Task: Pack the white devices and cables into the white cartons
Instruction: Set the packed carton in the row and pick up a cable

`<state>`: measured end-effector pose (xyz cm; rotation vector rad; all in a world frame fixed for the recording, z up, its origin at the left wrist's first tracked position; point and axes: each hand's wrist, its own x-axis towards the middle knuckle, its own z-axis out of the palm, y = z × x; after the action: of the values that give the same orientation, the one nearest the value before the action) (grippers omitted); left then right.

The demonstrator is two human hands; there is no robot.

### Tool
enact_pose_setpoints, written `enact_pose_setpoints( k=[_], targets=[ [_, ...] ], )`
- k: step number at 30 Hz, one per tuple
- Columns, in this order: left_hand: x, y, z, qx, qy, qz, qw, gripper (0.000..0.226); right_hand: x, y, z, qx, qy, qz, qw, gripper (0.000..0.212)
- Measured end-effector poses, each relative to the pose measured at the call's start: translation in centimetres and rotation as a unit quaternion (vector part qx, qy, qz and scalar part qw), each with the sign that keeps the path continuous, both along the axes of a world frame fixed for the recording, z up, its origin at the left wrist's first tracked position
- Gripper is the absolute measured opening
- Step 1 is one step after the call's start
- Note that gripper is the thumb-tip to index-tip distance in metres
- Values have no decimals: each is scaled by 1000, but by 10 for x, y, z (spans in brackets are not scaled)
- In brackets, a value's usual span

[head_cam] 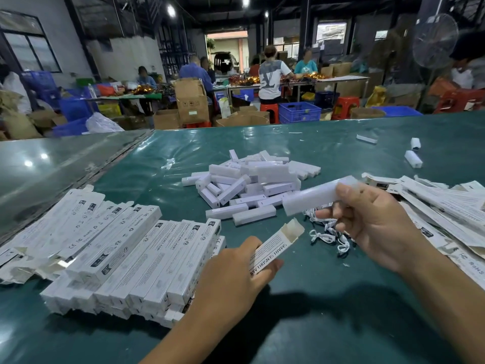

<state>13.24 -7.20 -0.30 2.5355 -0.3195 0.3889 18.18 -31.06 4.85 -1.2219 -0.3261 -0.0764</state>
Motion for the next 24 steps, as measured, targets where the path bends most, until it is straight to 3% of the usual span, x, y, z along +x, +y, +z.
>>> enact_pose_setpoints(
  k=[7,12,20,24],
  targets=[
    [1,1,2,-17,8,17,1000,43,-6,10,-1,-85,-66,-66,992,51],
    [1,0,3,-23,9,22,999,41,-7,10,-6,-151,-76,-119,978,41],
    [-2,-3,0,9,-1,10,1000,41,-10,14,-8,-251,-76,-152,953,44],
    [-2,-3,1,-11,-5,6,1000,39,-15,19,-3,-223,-83,-140,961,47]
  ],
)
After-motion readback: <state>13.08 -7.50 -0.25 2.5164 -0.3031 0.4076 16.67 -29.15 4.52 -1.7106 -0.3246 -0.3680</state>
